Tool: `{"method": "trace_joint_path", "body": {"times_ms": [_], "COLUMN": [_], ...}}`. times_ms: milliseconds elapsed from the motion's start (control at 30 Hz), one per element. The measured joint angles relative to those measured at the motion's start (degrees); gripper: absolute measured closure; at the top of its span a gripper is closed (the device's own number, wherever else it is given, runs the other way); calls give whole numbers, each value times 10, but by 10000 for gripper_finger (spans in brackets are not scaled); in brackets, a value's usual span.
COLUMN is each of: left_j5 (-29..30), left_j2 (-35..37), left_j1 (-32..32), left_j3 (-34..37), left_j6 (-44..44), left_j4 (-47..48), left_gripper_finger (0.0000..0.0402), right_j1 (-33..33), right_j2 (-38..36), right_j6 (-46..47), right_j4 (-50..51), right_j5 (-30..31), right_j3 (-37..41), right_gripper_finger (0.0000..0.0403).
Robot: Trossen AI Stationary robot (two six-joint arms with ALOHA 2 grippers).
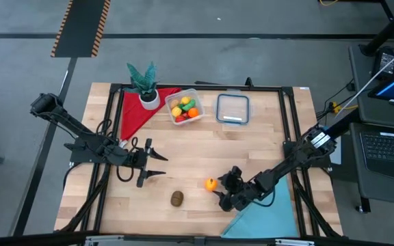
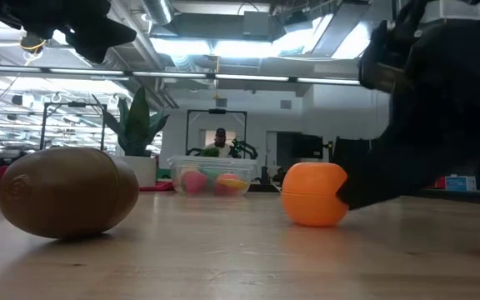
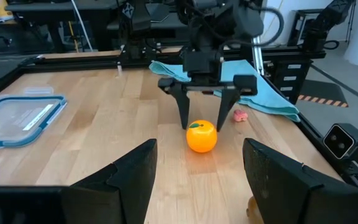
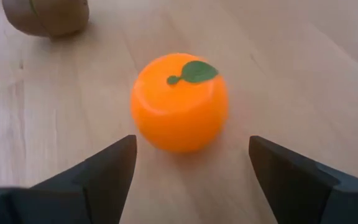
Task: Pick and placing Produce into tupperware
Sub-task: Put the orange into the transparent bin
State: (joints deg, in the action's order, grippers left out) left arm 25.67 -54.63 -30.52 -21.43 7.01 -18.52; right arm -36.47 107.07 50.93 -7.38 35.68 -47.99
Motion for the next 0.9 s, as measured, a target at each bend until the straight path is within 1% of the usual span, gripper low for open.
{"method": "trace_joint_path", "body": {"times_ms": [300,500,767,900], "left_j5": [0,0,0,0], "left_j2": [0,0,0,0], "left_j1": [0,0,0,0], "left_j3": [0,0,0,0], "left_j6": [0,1,1,1], "left_j4": [0,0,0,0], "left_gripper_finger": [173,173,173,173], "right_j1": [13,25,49,57], "right_j2": [47,50,50,50], "right_j6": [-8,-63,-106,-108], "right_j4": [-72,-104,-125,-127], "right_j5": [0,-18,-48,-60], "right_j3": [-1,0,0,0], "right_gripper_finger": [91,91,91,91]}}
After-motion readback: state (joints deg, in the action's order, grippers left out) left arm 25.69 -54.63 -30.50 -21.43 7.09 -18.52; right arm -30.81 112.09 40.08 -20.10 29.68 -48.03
